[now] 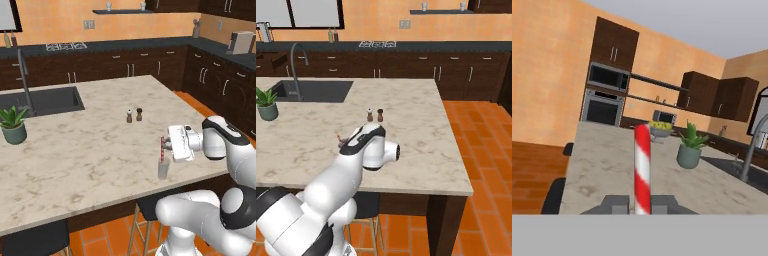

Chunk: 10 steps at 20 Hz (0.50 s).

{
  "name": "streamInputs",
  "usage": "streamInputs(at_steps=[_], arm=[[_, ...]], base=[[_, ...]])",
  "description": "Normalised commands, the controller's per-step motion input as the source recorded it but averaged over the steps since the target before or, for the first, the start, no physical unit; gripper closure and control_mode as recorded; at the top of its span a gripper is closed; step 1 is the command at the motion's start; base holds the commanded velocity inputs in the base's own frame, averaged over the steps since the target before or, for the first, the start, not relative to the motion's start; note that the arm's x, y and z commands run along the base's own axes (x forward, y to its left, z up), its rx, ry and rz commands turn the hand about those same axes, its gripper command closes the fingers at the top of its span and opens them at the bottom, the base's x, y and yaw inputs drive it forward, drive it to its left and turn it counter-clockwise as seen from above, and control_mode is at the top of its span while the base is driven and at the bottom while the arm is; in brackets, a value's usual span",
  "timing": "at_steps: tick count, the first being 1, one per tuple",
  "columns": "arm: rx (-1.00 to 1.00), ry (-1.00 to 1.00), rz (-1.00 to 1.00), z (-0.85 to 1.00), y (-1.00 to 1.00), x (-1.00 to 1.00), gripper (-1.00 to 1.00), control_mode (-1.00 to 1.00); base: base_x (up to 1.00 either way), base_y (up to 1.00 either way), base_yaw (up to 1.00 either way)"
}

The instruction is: Take a straw from the drawer in front and place it inside the glass cup on the dining counter.

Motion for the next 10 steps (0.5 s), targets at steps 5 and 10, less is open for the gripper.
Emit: streamInputs(at_steps=[5,10], arm=[[0.0,0.0,0.0,-0.3,-0.09,0.09,1.0,-1.0],[0.0,0.0,0.0,-0.25,-0.05,0.04,1.0,-1.0]], base=[[0.0,0.0,0.0],[0.0,0.0,0.0]])
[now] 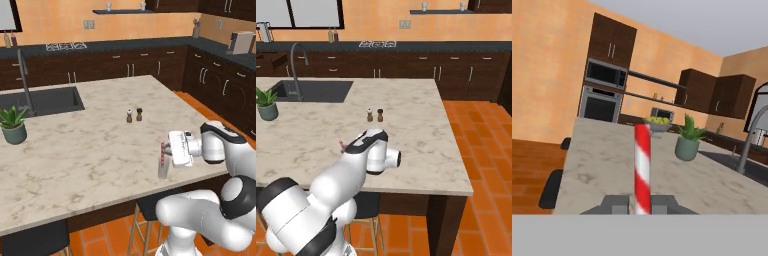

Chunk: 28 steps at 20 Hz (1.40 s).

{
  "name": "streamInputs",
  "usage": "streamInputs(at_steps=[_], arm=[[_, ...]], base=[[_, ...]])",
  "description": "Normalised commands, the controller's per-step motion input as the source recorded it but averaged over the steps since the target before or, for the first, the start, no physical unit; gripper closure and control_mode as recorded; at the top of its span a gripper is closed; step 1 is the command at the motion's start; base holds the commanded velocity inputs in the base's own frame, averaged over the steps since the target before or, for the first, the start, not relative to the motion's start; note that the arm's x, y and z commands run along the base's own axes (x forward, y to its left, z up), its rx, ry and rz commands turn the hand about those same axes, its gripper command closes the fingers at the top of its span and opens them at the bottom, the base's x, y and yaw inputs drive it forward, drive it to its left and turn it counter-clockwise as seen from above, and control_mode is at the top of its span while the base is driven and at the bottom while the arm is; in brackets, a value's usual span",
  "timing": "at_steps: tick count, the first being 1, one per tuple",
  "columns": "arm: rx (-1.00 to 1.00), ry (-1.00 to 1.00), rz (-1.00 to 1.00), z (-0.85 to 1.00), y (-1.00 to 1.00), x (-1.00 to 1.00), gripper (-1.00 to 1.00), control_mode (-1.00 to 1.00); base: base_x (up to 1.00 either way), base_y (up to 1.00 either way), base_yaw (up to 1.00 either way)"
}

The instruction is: Take a straw from the drawer in front and place it inside the glass cup on the dining counter.

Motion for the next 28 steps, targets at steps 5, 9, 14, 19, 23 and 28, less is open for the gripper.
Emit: streamInputs(at_steps=[5,9,14,19,23,28], arm=[[0.0,0.01,0.0,-0.08,0.0,0.04,-1.0,-1.0],[0.0,0.0,0.0,0.0,0.0,0.0,-1.0,-1.0],[0.01,0.0,0.0,0.31,0.0,0.0,-1.0,-1.0],[0.08,0.0,0.0,0.99,0.0,-0.01,-1.0,-1.0],[0.03,0.0,-0.01,0.91,0.03,-0.13,-1.0,-1.0],[-0.24,0.0,-0.01,0.38,0.45,-0.85,-1.0,-1.0]], base=[[0.0,0.0,0.0],[0.0,0.0,0.0],[0.0,0.0,0.0],[0.0,0.0,0.0],[0.0,0.0,0.0],[0.0,0.0,0.0]])
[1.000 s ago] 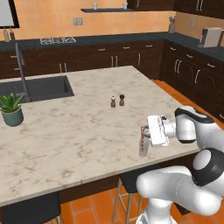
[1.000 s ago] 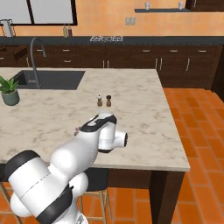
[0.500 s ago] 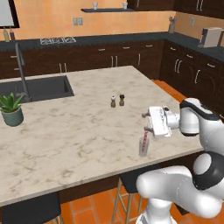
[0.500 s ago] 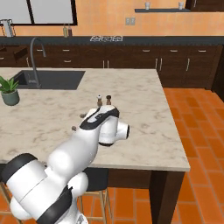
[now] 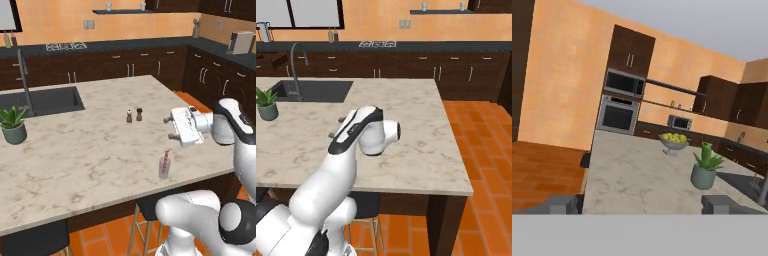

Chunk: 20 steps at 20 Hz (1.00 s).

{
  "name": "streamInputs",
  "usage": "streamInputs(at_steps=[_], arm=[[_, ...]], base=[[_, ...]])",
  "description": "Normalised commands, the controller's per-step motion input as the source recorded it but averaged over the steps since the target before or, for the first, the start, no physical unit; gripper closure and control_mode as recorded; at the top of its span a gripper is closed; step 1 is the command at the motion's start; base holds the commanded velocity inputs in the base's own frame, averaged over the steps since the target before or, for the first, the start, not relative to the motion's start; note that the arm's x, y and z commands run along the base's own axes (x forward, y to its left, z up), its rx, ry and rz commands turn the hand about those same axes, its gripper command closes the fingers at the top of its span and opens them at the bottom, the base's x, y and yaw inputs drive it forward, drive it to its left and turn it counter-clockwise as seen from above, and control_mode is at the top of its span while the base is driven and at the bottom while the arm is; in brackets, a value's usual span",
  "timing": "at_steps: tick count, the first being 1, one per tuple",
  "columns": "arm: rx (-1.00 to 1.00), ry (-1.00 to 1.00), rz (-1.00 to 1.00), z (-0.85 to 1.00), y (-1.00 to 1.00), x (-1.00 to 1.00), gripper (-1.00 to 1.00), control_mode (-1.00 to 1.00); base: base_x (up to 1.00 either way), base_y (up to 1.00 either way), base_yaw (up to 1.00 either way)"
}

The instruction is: Take a straw from the drawer in front and place it inside the glass cup on the dining counter.

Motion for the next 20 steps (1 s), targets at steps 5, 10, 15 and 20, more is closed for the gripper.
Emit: streamInputs(at_steps=[5,10,15,20], arm=[[-0.52,0.03,-0.01,0.0,0.68,-0.94,-1.0,-1.0],[-0.57,0.14,0.0,-0.08,0.67,-0.46,-1.0,-1.0],[-0.58,0.15,0.0,-0.35,0.38,-0.04,-1.0,-1.0],[-0.48,0.08,0.0,-0.52,0.05,0.0,-1.0,-1.0]], base=[[0.0,0.0,0.0],[0.0,0.0,0.0],[0.0,0.0,0.0],[0.0,0.0,0.0]])
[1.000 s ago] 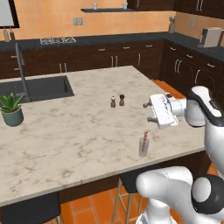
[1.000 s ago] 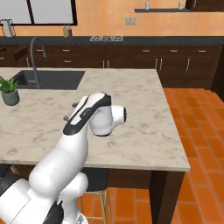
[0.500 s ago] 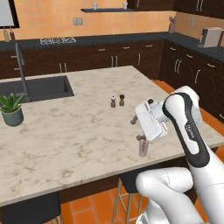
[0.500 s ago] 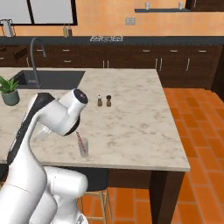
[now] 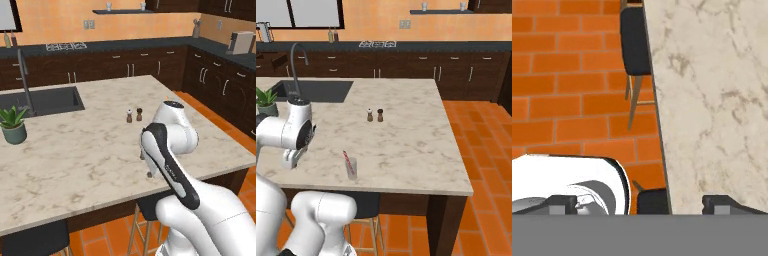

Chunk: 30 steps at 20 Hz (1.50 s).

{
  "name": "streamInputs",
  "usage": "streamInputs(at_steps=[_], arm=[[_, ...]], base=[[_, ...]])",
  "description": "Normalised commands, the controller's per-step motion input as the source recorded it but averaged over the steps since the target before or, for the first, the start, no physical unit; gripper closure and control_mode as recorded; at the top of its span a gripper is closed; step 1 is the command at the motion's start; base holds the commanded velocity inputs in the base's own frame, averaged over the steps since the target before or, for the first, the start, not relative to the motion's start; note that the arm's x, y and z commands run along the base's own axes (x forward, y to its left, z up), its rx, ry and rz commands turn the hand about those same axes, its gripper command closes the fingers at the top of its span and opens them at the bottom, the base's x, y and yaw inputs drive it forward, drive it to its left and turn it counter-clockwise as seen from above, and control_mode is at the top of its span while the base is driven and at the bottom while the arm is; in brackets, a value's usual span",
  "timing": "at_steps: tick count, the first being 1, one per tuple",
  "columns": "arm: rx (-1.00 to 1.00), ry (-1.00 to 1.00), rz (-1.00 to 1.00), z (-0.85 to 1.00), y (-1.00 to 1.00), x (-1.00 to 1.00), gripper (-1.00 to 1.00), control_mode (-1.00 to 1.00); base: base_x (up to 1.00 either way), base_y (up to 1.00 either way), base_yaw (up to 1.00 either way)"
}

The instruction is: Take a straw from the drawer in front and place it inside the glass cup on the dining counter.

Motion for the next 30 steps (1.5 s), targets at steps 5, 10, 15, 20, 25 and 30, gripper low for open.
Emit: streamInputs(at_steps=[5,10,15,20,25,30], arm=[[-0.27,0.12,0.0,-0.59,0.0,0.0,-1.0,-1.0],[-0.16,0.03,-0.02,-0.52,0.0,-0.19,-1.0,-1.0],[-0.02,-0.02,-0.08,-0.22,-0.16,-0.83,-1.0,-1.0],[0.02,-0.01,-0.16,0.05,-0.29,-0.93,-1.0,-1.0],[0.03,0.0,-0.39,0.4,-0.24,-0.38,-1.0,-1.0],[-0.01,0.0,-0.56,0.51,-0.22,0.04,-1.0,-1.0]], base=[[0.0,0.0,0.0],[0.0,0.0,0.0],[0.0,0.0,0.0],[0.0,0.0,0.0],[0.0,0.0,0.0],[0.0,0.0,0.0]])
